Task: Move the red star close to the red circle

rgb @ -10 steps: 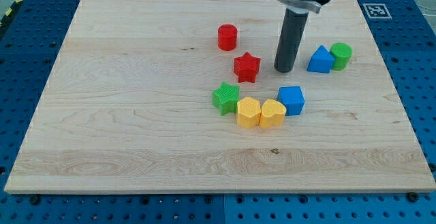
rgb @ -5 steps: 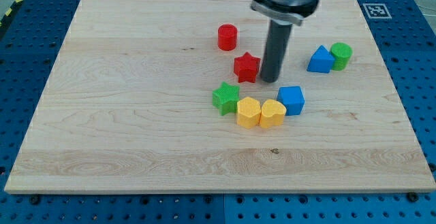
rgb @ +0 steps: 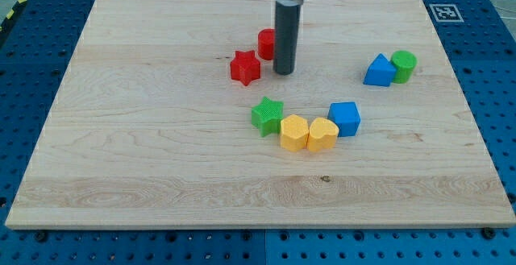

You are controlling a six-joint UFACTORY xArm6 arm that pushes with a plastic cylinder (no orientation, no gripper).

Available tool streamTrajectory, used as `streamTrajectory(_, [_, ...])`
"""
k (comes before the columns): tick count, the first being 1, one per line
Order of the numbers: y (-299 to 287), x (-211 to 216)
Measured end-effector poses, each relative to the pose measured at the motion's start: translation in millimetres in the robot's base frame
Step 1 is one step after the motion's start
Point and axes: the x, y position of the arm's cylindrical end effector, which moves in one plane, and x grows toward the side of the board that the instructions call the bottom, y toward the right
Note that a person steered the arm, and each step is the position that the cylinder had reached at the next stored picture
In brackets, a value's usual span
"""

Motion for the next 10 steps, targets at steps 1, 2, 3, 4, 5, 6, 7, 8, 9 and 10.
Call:
streamTrajectory(1, [16.4, -15.5])
streamTrajectory(2, [16.4, -54.4])
streamTrajectory(3, [12.4, -73.3])
streamTrajectory(4, [-9.7, -63.7])
streamTrajectory(5, [-21.4, -43.6])
streamTrajectory(6, [-20.8, -36.6])
streamTrajectory(7, [8.8, -36.0])
streamTrajectory(8, [26.2, -8.8])
streamTrajectory(9, [45.1, 16.4])
streamTrajectory(10, [51.4, 42.3])
